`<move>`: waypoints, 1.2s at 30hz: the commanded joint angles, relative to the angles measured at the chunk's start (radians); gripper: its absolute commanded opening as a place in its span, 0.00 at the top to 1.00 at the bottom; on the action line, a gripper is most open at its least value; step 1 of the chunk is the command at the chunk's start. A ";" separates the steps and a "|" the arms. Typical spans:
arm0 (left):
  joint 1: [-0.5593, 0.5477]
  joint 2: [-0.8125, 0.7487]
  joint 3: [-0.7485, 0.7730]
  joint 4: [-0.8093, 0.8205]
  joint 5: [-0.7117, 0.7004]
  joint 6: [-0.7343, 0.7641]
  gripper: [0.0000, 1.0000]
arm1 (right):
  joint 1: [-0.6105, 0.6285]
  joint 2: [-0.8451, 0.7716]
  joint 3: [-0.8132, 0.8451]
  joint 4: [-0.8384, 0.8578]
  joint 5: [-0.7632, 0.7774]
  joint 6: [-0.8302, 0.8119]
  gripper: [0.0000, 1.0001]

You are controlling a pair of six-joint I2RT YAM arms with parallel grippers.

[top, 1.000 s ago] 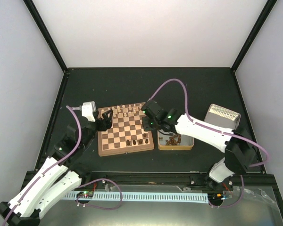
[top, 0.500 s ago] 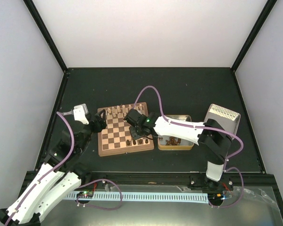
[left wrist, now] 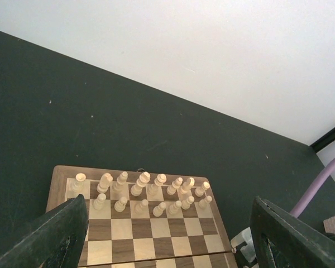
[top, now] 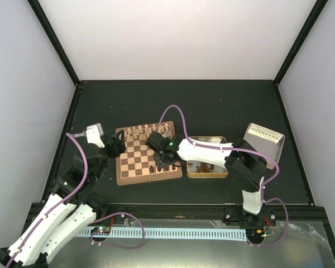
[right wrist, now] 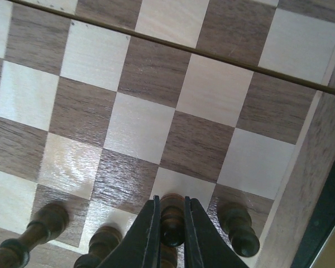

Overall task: Set up the chess pieces on the board
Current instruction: Place the chess piece on the chessboard.

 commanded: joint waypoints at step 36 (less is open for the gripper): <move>0.007 0.016 0.009 -0.010 0.024 0.002 0.19 | 0.004 -0.005 0.069 -0.060 0.029 -0.010 0.82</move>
